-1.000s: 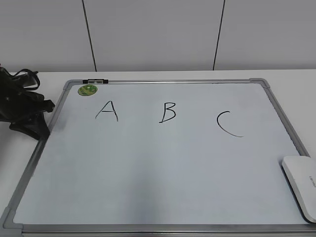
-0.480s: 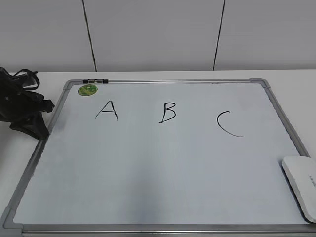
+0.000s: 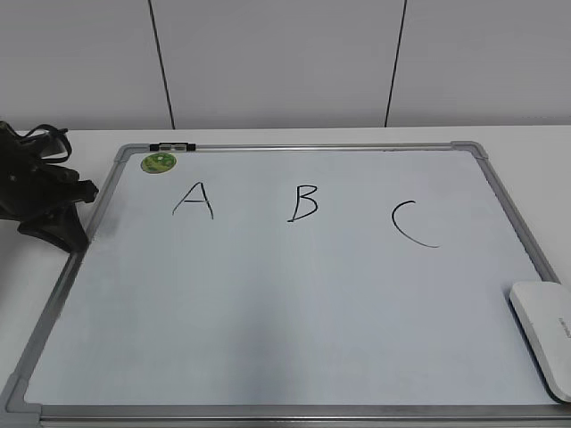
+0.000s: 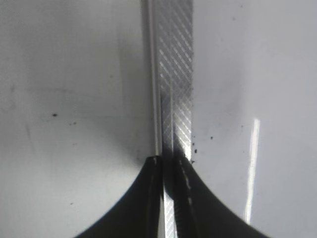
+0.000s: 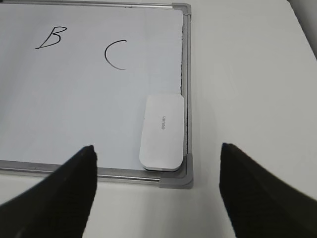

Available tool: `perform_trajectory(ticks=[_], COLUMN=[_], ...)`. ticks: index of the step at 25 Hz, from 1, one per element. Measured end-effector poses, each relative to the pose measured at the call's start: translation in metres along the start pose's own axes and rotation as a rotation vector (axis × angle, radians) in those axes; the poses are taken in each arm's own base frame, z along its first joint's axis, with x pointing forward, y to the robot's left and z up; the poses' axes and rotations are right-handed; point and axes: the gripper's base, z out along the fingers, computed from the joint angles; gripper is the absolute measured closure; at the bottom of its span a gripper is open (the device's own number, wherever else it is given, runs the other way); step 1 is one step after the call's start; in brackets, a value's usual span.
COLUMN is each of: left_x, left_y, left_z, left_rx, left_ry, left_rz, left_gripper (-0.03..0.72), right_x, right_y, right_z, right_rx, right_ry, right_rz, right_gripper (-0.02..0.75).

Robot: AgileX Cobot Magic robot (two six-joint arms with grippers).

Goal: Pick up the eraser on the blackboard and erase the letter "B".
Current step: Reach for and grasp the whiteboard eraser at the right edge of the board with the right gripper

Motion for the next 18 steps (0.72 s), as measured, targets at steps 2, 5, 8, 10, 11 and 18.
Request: perform_trajectory(ticks=[2,5,8,10,11,18], left_x=[0.000,0.000,0.000,0.000,0.000,0.000], left_y=[0.000,0.000,0.000,0.000,0.000,0.000], left_z=[0.000,0.000,0.000,0.000,0.000,0.000], left_rx=[0.000,0.000,0.000,0.000,0.000,0.000], left_ry=[0.000,0.000,0.000,0.000,0.000,0.000], left_rz=[0.000,0.000,0.000,0.000,0.000,0.000], left_gripper=[0.656,0.656,0.656,0.656,0.656,0.657], right_x=[-0.009,-0.018,-0.025,-0.028,-0.029,-0.034], right_y=[-0.001,-0.003,-0.005,-0.007,-0.007,-0.011], right_z=[0.012,0.033,0.057,0.074,0.081,0.128], right_rx=[-0.014,-0.033,-0.044,-0.049,-0.051,-0.063], right_ry=[0.059,0.183,0.304,0.380,0.406,0.556], right_rz=[0.012,0.027,0.040,0.045,0.048,0.076], right_gripper=[0.165,0.165,0.165,0.165,0.165,0.113])
